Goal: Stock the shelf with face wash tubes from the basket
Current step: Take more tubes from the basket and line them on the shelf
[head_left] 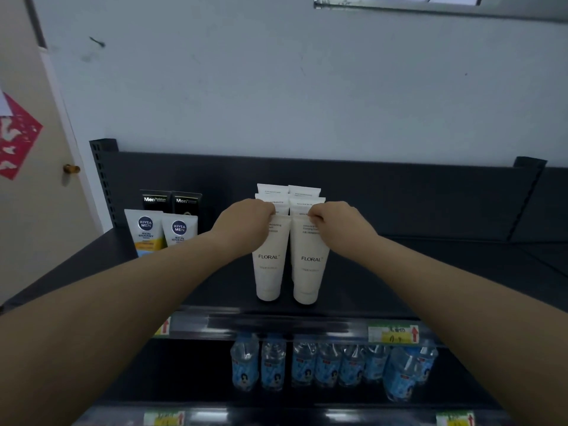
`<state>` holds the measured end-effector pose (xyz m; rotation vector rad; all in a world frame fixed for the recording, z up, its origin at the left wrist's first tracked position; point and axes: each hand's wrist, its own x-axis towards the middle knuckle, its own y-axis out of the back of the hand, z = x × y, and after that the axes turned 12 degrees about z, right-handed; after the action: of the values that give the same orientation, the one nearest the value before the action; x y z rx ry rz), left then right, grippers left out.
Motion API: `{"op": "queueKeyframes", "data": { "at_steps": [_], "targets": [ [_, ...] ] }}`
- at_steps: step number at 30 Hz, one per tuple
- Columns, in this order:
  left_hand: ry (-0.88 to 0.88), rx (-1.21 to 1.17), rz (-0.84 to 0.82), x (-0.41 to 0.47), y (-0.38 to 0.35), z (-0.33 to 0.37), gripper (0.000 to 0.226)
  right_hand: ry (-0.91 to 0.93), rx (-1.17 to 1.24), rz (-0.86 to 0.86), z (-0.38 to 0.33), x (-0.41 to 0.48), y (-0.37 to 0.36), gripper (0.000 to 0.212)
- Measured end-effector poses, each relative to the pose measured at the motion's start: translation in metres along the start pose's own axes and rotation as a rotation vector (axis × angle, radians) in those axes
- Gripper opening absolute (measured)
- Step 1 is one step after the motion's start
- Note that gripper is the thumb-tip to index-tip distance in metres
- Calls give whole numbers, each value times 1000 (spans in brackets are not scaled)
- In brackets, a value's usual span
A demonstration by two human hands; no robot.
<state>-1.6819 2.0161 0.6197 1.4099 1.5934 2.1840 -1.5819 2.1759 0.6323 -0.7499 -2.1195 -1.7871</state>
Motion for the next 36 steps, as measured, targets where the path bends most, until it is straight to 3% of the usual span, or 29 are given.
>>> {"op": "queueKeyframes", "data": {
  "at_steps": [36],
  "targets": [
    [-1, 12, 58, -5, -6, 3, 19, 46, 55, 53, 0, 1, -15, 25]
  ]
}}
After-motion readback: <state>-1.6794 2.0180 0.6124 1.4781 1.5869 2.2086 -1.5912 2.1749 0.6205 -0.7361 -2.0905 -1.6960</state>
